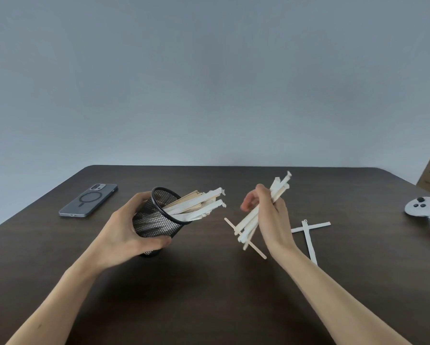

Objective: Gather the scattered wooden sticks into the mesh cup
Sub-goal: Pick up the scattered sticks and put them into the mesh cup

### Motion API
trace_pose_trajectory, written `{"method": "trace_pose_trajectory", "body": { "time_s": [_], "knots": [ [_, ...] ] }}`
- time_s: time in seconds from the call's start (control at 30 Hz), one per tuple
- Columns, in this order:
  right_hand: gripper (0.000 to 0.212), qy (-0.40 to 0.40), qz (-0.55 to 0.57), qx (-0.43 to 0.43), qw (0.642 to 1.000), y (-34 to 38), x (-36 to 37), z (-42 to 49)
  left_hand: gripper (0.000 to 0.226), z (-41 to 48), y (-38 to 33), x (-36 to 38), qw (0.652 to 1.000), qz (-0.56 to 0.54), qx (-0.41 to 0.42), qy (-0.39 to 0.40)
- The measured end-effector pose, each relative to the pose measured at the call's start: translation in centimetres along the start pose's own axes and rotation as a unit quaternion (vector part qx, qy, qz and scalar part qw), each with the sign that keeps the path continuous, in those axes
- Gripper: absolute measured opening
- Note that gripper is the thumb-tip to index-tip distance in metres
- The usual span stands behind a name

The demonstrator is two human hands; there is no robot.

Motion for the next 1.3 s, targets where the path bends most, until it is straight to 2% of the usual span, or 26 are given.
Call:
{"method": "trace_pose_trajectory", "body": {
  "time_s": [0.17, 0.33, 0.43, 0.53, 0.6, 0.67, 0.73, 0.87, 0.93, 1.0, 1.07, 1.17, 1.23, 1.3],
  "knots": [
    [0.033, -0.054, -0.059, 0.001, 0.997, 1.9, -1.4, 0.9, 0.079, 0.0, -0.3, 0.0, 1.000, 0.004, 0.005, 0.001],
    [0.036, -0.100, 0.120, 0.041, 0.987, 3.8, -1.4, 1.8, 0.078, -0.1, -0.5, 0.2, 1.000, 0.007, 0.008, 0.006],
    [0.040, -0.070, 0.137, -0.013, 0.988, 5.1, 0.5, 1.3, 0.079, -0.1, -0.5, 0.2, 1.000, 0.003, 0.011, 0.007],
    [0.042, 0.012, 0.072, -0.063, 0.995, 5.9, 3.6, -0.2, 0.080, -0.1, -0.7, 0.4, 1.000, -0.004, 0.016, 0.010],
    [0.040, 0.078, -0.043, -0.074, 0.993, 5.9, 5.7, -0.9, 0.081, -0.1, -0.6, 0.5, 1.000, -0.009, 0.017, 0.010],
    [0.041, 0.104, -0.130, -0.075, 0.983, 5.9, 6.4, -1.1, 0.082, -0.1, -0.5, 0.4, 1.000, -0.014, 0.013, 0.009],
    [0.046, 0.092, -0.149, -0.084, 0.981, 6.2, 5.8, -0.8, 0.083, 0.0, -0.4, 0.3, 1.000, -0.015, 0.012, 0.006],
    [0.056, 0.048, -0.111, -0.071, 0.990, 5.2, 3.4, 0.4, 0.080, 0.0, -0.2, 0.2, 1.000, -0.015, 0.011, 0.000],
    [0.048, 0.028, -0.098, -0.048, 0.994, 3.9, 1.8, 0.9, 0.080, 0.1, -0.2, 0.2, 1.000, -0.016, 0.009, 0.000],
    [0.033, 0.023, -0.144, -0.036, 0.989, 2.1, 0.0, 1.2, 0.080, 0.1, -0.2, 0.3, 1.000, -0.017, 0.007, 0.000],
    [0.026, 0.067, -0.296, -0.065, 0.951, -0.1, -1.1, 1.0, 0.079, 0.1, -0.1, 0.4, 1.000, -0.020, 0.005, -0.002],
    [0.035, 0.140, -0.502, -0.108, 0.846, -2.7, -1.3, -0.4, 0.081, 0.1, 0.1, 0.6, 1.000, -0.021, 0.002, -0.001],
    [0.036, 0.138, -0.552, -0.162, 0.806, -2.7, -0.9, -1.2, 0.083, 0.1, 0.1, 0.7, 1.000, -0.022, 0.002, 0.001],
    [0.025, 0.128, -0.573, -0.201, 0.784, -2.0, -0.4, -1.6, 0.084, 0.1, 0.0, 0.9, 1.000, -0.024, -0.002, 0.002]
  ]
}}
Point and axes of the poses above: each hand's wrist, its own z-axis towards the middle knuckle, its own x-axis out of the palm, y = z × x, the point moved 5 cm from there along z, towards the middle knuckle, and after that the axes turned 7 degrees about -y, right-handed, at the moved point
